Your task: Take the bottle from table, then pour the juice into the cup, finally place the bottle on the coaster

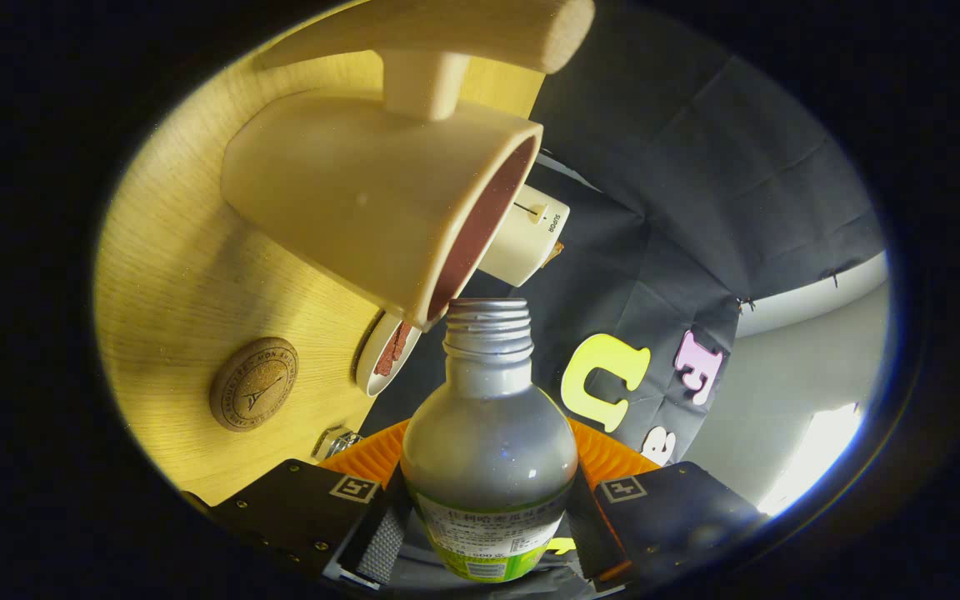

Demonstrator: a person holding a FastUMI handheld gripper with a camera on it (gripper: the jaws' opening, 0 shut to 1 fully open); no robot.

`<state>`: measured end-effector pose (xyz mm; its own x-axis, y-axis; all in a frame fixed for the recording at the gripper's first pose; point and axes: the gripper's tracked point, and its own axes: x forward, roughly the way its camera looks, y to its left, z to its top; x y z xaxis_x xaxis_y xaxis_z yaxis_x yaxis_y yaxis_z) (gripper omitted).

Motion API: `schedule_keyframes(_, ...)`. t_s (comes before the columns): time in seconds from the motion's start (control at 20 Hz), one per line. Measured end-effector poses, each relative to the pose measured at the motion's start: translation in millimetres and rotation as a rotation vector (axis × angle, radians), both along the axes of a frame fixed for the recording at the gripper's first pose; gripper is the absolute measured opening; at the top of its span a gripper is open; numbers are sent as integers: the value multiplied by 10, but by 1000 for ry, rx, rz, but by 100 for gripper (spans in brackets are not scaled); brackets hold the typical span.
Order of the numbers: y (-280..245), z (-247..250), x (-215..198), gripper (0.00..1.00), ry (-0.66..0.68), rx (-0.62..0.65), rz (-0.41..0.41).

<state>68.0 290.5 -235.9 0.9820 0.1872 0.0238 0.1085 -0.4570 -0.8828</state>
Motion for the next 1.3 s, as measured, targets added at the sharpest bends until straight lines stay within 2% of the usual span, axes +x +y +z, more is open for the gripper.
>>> schedule_keyframes(1.3, -554, 48, -11, 81, 167, 707, -204)
